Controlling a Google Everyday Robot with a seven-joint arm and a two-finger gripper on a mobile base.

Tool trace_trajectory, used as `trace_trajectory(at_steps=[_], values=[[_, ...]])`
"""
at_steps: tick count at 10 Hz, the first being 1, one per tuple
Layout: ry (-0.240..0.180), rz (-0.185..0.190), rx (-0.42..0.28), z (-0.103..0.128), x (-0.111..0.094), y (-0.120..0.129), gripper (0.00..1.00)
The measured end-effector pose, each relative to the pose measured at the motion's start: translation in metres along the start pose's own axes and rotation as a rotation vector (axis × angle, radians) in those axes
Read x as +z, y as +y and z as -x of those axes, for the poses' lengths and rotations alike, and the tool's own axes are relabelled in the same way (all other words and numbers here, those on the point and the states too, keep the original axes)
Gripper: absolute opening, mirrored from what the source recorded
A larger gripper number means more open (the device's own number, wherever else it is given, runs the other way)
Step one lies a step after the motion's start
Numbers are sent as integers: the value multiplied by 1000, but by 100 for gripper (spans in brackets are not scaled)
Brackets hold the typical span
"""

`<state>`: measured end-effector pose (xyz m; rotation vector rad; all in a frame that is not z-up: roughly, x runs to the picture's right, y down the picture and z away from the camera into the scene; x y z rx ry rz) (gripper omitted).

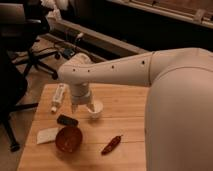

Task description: Place the ceramic cup in the ceramic bowl

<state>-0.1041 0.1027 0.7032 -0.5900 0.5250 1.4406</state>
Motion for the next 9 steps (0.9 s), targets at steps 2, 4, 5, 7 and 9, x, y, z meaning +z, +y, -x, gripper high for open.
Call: trace_trajectory(at_steps=[2,4,5,7,9], values=[[-1,0,0,0,0,0,65],[-23,-1,-6,10,2,-2,65],[-41,-7,-3,20,5,-8,65],[-66,-3,-1,38,16,-17,65],[-84,4,-13,49,29,-21,65]])
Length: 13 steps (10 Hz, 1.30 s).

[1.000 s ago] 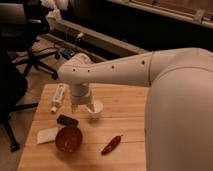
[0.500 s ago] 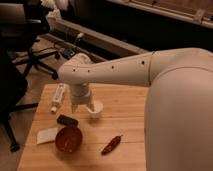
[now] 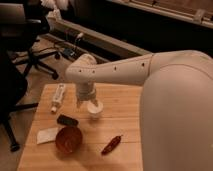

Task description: Place the ceramic cup in the ceramic bowl

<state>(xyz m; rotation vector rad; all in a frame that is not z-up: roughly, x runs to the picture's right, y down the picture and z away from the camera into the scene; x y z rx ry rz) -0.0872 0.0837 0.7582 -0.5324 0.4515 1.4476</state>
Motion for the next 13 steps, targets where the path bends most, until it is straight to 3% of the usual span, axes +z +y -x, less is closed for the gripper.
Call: trace_trajectory(at_steps=[7,8,13], values=[[7,-11,-90,4,55,10,64],[8,-22,-100,3,62,11,59],[-9,-88,-98,1,81,6,9]])
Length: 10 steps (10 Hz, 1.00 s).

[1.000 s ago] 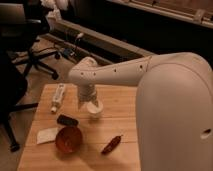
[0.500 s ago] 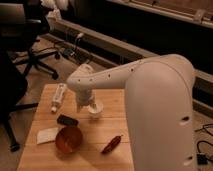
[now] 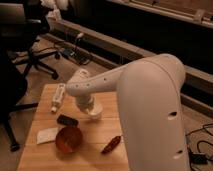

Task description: Place the ceramic cup in the ceramic bowl

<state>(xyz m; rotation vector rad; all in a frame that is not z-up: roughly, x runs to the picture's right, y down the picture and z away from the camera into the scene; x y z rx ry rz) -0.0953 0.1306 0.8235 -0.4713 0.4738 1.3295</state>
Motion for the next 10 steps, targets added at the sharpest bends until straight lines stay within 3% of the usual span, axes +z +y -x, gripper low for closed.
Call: trace_trajectory(at_steps=[1,3,5,7,10], values=[[1,-25,-6,-2,1,-1,1],[-11,-77,-33,-4,-10,0,0],[-42,-93,-56,-6,-45,7,0],[-69,-69,-76,-16,-85,23,0],[-54,15,-140,-50,-123,52,0]])
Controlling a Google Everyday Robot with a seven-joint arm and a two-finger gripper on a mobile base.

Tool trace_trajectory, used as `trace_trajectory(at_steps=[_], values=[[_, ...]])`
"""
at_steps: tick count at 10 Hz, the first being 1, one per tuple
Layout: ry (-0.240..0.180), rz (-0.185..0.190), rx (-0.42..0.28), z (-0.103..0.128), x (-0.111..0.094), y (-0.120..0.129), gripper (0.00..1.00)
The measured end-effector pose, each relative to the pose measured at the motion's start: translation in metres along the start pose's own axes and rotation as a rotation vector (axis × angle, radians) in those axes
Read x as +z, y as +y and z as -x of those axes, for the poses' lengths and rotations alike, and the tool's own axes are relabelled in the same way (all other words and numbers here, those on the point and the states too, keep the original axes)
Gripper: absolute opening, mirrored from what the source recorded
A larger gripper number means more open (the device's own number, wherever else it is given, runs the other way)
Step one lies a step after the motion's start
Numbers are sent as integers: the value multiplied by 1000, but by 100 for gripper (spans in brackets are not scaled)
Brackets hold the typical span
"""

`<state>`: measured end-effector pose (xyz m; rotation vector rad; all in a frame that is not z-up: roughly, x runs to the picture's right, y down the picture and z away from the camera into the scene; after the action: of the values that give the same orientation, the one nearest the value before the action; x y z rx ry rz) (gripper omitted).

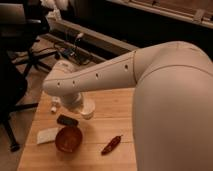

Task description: Place the ceramic cup in the ceramic bowl

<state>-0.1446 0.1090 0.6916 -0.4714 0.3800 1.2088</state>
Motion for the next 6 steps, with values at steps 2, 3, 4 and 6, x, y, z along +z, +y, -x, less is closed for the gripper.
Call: trace_trajectory(at_steps=[2,3,4,6], values=[[9,79,-82,-16,-13,29,0],[7,109,-130,-20,-19,40,0],[4,132,-180,-24,-24,50,0],[8,162,-266,-33,-29,61,0]])
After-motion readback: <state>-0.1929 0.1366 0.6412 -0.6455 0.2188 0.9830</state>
